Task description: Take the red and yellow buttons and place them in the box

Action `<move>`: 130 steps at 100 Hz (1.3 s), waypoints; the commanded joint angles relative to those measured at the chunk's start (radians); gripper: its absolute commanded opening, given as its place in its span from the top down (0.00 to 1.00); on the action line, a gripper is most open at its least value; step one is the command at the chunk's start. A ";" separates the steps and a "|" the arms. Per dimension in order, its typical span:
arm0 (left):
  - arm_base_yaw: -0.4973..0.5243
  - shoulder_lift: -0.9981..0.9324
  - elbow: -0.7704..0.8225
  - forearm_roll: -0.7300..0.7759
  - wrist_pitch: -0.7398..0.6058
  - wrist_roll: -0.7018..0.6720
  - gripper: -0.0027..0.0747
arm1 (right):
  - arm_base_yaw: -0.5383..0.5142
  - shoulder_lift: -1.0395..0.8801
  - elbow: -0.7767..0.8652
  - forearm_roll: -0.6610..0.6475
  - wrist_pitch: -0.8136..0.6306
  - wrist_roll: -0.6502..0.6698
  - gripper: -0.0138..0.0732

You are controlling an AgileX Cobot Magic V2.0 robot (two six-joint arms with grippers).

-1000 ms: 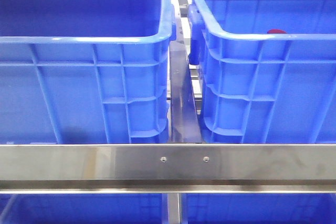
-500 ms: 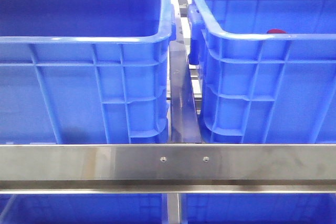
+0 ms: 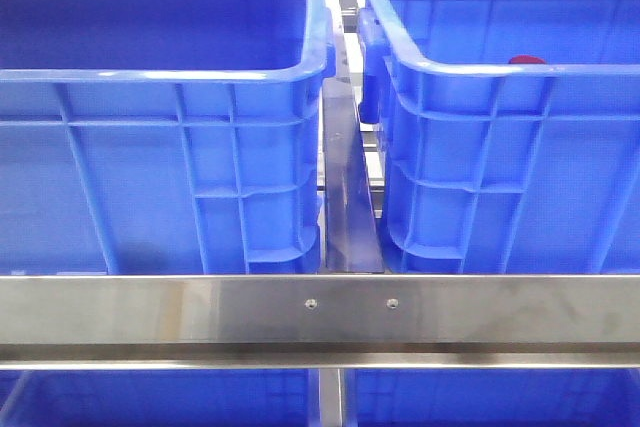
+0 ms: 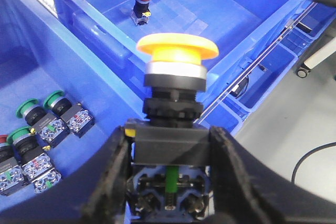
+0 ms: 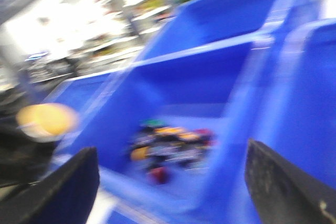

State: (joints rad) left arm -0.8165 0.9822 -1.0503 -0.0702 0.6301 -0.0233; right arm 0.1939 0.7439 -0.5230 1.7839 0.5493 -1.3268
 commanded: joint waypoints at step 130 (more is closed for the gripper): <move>-0.007 -0.014 -0.025 -0.006 -0.071 -0.002 0.99 | 0.232 0.597 -0.479 0.135 0.452 0.137 0.19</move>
State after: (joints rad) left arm -0.8165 0.9822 -1.0503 -0.0702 0.6301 -0.0233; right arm 0.4234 1.3606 -0.9634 1.7729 0.9476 -1.1889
